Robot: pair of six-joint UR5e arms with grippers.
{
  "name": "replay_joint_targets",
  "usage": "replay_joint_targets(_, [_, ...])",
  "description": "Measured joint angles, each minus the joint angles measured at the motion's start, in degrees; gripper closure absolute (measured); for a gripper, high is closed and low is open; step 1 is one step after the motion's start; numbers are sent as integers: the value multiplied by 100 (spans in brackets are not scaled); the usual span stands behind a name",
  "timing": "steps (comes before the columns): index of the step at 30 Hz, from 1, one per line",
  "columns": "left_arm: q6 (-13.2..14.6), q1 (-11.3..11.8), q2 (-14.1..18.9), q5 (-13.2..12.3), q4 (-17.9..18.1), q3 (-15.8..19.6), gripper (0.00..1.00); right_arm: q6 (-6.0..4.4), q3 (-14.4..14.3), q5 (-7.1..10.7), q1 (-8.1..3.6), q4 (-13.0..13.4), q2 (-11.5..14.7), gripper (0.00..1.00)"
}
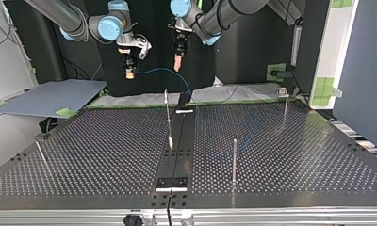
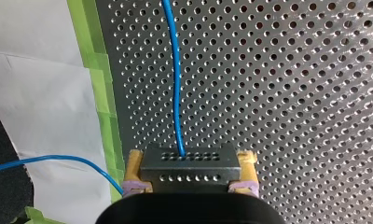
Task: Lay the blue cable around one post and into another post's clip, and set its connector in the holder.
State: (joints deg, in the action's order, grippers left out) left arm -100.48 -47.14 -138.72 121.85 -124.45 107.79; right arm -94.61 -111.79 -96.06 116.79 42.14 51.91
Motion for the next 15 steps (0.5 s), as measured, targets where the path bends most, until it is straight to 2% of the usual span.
replay_joint_targets(4, [-19, 1, 0, 13, 120, -32, 0, 2, -2, 1, 12, -5, 0, 77])
replay_joint_targets(10, [-18, -15, -1, -152, 370, -156, 0, 5, 1, 6, 21, -18, 0, 77])
replay_joint_targets(15, [-41, -10, -6, -227, 324, -324, 0, 15, 1, 7, 43, -71, 0, 77])
